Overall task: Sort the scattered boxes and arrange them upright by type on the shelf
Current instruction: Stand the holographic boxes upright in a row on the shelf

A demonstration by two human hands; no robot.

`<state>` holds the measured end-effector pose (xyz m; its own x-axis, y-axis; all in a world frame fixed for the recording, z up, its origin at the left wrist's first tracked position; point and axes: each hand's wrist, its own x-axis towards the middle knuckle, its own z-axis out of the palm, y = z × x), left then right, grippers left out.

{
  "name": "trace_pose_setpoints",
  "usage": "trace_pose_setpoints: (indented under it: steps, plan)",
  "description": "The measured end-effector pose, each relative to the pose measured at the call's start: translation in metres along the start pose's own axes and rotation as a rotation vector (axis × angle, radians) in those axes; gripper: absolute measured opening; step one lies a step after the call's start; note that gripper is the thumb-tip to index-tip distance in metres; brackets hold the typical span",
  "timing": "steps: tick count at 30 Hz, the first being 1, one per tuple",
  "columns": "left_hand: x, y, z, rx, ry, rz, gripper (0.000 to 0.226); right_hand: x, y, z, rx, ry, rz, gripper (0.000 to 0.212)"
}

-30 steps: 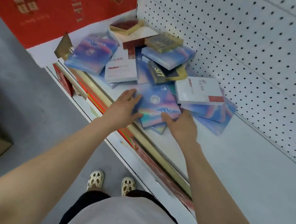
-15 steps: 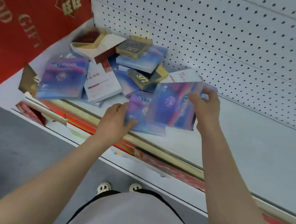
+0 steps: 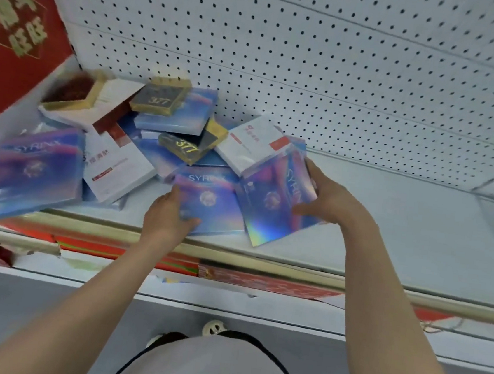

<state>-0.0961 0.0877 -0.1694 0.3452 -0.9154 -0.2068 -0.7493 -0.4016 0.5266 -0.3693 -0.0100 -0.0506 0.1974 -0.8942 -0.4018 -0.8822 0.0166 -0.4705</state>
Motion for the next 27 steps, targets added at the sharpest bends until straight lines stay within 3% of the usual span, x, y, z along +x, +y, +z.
trace_pose_setpoints:
  steps: [3,7,10,14,17,20,22,25,27]
  plan:
    - [0.004,0.007,-0.004,-0.115,-0.009,-0.056,0.095,-0.003,0.012,0.008,0.190,0.076,-0.002,0.106]
    - [0.014,0.018,-0.003,-0.460,-0.028,-0.150,0.111,-0.003,0.008,0.028,0.267,0.324,0.002,0.070]
    - [0.014,0.027,-0.001,-0.610,-0.057,-0.183,0.108,-0.008,-0.002,0.044,0.333,0.484,0.041,0.047]
    - [0.010,0.036,0.001,-0.746,-0.086,-0.223,0.093,-0.010,-0.007,0.057,0.598,0.404,-0.023,0.041]
    - [0.010,0.032,0.004,-0.627,-0.082,-0.224,0.073,-0.011,0.002,0.071,0.735,0.425,-0.122,0.042]
    - [0.013,0.028,0.010,-0.078,-0.110,-0.197,0.057,-0.010,0.013,0.092,0.726,0.553,-0.063,0.029]
    - [0.012,0.030,0.016,0.141,-0.119,-0.159,0.057,-0.005,0.018,0.099,0.721,0.615,0.067,0.035]
    - [0.008,0.037,0.025,0.063,-0.063,-0.139,0.060,0.000,0.020,0.097,0.694,0.613,0.090,0.042]
    - [0.003,0.042,0.027,-0.198,-0.020,-0.168,0.059,0.002,0.021,0.092,0.663,0.601,0.089,0.042]
